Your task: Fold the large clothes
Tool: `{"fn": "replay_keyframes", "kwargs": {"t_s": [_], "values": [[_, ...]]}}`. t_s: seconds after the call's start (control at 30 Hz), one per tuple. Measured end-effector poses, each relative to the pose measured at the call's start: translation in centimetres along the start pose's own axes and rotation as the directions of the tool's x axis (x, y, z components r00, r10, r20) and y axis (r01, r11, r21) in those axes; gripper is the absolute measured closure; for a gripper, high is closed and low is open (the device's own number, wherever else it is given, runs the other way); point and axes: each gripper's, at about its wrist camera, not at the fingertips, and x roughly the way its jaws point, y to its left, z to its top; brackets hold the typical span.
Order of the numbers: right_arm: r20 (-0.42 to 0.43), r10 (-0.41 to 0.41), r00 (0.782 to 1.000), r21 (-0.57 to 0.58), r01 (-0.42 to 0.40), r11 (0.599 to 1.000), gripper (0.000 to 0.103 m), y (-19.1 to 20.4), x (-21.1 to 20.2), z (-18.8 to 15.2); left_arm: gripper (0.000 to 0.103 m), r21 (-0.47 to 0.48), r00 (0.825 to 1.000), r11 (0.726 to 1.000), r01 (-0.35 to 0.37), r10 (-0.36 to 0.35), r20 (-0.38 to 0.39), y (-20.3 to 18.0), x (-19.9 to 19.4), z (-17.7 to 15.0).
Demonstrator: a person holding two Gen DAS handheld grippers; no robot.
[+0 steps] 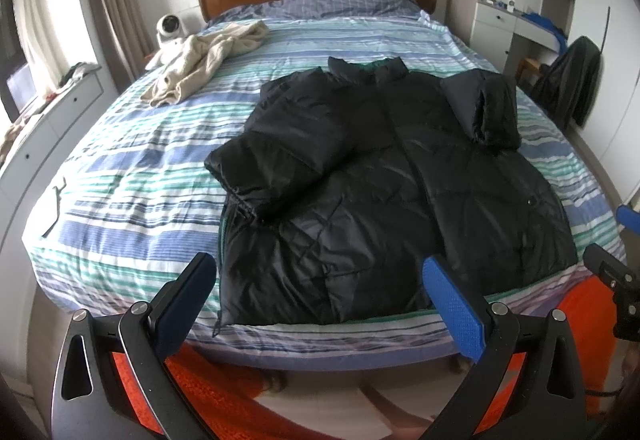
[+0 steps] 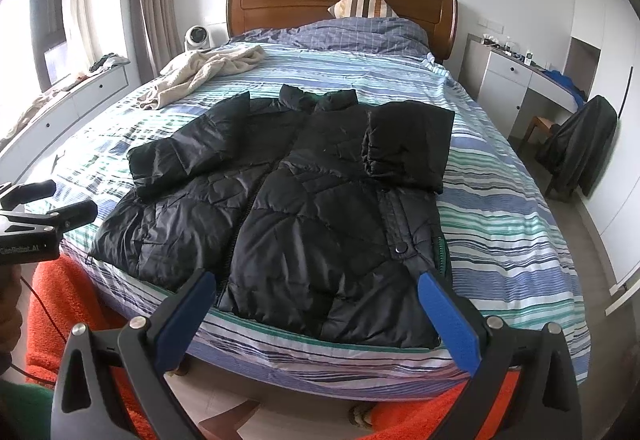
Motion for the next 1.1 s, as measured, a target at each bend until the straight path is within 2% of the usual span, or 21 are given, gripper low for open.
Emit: {"fn": "replay_keyframes", "kwargs": {"t_s": [1.1], "values": [[-0.005, 0.006, 1.000, 0.001, -0.006, 1.000, 0.000, 0.27, 0.06, 0.05, 0.000, 0.023, 1.000, 1.000, -0.001, 0.001, 0.011, -0.60, -0.08, -0.31]]}}
